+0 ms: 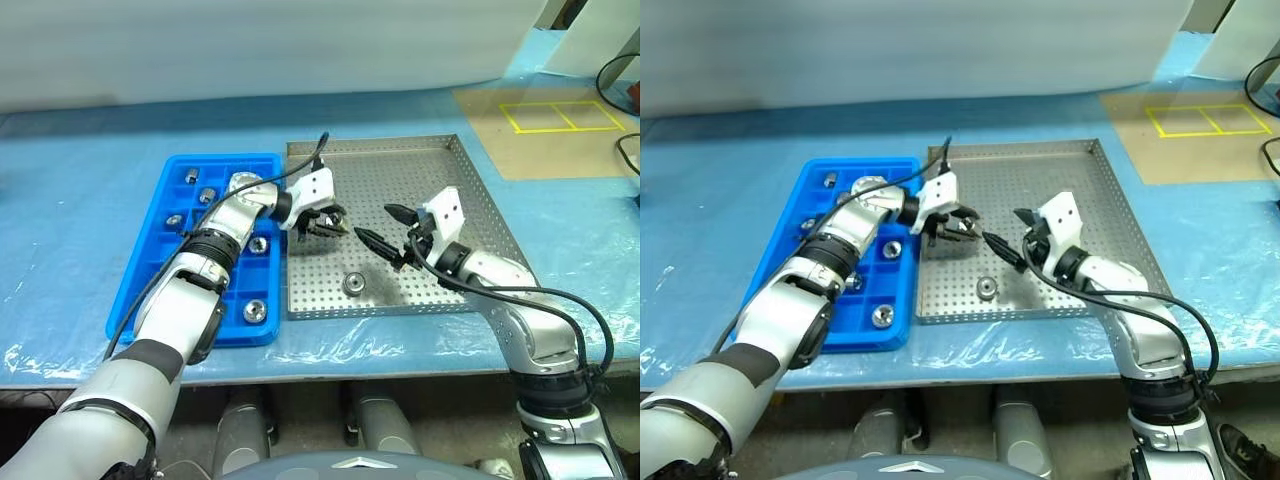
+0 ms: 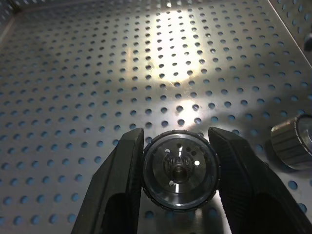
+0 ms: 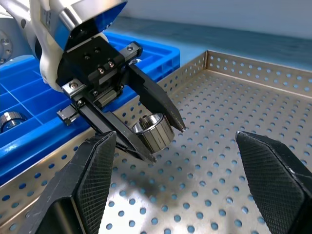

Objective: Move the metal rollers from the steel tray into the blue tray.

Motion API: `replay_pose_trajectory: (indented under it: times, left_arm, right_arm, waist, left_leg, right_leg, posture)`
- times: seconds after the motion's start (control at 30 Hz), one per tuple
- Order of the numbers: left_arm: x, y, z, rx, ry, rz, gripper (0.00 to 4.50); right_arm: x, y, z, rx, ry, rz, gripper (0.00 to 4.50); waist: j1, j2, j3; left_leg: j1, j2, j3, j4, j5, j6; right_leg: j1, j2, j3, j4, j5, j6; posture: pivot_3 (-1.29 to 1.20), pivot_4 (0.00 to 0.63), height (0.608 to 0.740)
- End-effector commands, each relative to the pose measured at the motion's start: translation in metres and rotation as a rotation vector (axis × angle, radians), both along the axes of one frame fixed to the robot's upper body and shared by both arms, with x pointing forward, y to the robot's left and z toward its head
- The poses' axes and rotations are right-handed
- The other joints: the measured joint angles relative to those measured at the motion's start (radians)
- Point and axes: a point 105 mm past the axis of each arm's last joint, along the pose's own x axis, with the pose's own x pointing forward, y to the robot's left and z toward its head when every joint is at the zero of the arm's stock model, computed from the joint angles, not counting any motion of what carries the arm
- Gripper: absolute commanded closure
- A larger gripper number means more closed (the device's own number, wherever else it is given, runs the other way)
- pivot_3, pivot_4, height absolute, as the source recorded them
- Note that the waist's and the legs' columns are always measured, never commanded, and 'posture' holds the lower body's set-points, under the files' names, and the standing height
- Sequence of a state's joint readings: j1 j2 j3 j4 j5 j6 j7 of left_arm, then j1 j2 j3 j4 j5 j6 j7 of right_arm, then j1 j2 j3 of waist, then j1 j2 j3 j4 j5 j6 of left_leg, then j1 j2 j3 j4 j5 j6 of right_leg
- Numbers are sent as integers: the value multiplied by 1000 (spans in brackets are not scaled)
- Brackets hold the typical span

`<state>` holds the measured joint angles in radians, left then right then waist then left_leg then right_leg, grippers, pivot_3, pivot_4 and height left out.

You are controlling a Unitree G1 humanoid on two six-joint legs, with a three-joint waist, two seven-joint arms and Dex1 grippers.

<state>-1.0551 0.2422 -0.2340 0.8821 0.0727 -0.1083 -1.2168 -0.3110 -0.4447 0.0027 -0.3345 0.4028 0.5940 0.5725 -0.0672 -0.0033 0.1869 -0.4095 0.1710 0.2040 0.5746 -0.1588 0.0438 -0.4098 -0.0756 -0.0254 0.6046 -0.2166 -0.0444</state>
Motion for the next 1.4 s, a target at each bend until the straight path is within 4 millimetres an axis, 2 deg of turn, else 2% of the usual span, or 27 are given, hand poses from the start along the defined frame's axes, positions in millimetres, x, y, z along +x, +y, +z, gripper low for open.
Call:
replay_pose_trajectory:
  times: [0.03, 0.17, 0.3, 0.37, 0.53, 0.67, 0.8, 1.1, 1.2, 1.4]
  left_arm:
    - [-1, 13, 7, -4, -36, 13, 2756]
    - [1, 36, 23, -40, -56, 87, 2756]
    - [-1, 81, 27, -14, -83, 198, 2756]
    - [-10, 99, 30, -26, -94, 235, 2756]
    - [-41, 120, 46, -146, -127, 312, 2756]
    - [-43, 146, 45, -205, -125, 505, 2756]
    - [-47, 165, 30, -201, -90, 631, 2756]
    - [-52, 174, 2, -179, -25, 692, 2756]
    - [-47, 175, -8, -157, -11, 708, 2756]
    - [-37, 169, -11, -160, -6, 691, 2756]
  right_arm:
    - [6, 0, 17, -1, -68, 28, 457]
    - [12, 4, 25, 9, -84, 59, 457]
    - [16, 15, 22, 3, -73, 129, 457]
    - [18, 24, 20, 1, -66, 173, 457]
    - [27, 50, 20, -4, -71, 275, 457]
    - [29, 71, 24, 7, -72, 382, 457]
    - [30, 89, 23, 2, -78, 461, 457]
    - [22, 108, 24, 41, -55, 559, 457]
    - [19, 108, 20, 26, -47, 573, 457]
    - [16, 107, 17, 19, -40, 579, 457]
  waist:
    - [1, 0, 0]
    - [9, 0, 1]
    - [24, 0, 1]
    - [33, 0, 1]
    - [82, 1, 1]
    - [120, 1, 1]
    - [142, 1, 1]
    - [174, 1, 1]
    - [173, 0, 1]
    - [173, 0, 1]
  left_leg:
    - [0, 0, 0, 0, 0, 0]
    - [0, 0, 0, -2, 1, -1]
    - [1, 1, 0, -4, 2, -3]
    - [2, 1, 0, -7, 3, -5]
    - [0, 2, 1, -12, 6, -9]
    - [-1, 2, 1, -12, 7, -11]
    - [0, 2, 1, -12, 7, -11]
    - [-1, 2, 0, -12, 7, -11]
    - [-1, 2, 0, -12, 7, -12]
    - [0, 2, -1, -12, 8, -13]
  right_leg:
    - [0, 0, 0, 0, 0, 0]
    - [-1, 0, 0, 0, 0, 0]
    - [-2, 0, 0, 1, 0, 0]
    - [-3, 0, 0, 1, 0, 0]
    - [-8, 0, -1, 3, -1, -3]
    - [-10, 0, -2, 5, -1, -3]
    - [-10, 0, -1, 4, -1, -3]
    - [-10, 0, -2, 5, -1, -3]
    - [-10, 0, -2, 5, -1, -3]
    - [-10, 0, -2, 7, -1, -2]
  posture:
    - [-385, 150, 740]
    - [-311, 150, 740]
    - [-207, 150, 740]
    - [-155, 150, 740]
    - [-11, 150, 740]
    - [73, 150, 740]
    - [134, 150, 740]
    - [164, 150, 740]
    - [163, 150, 740]
    - [140, 150, 740]
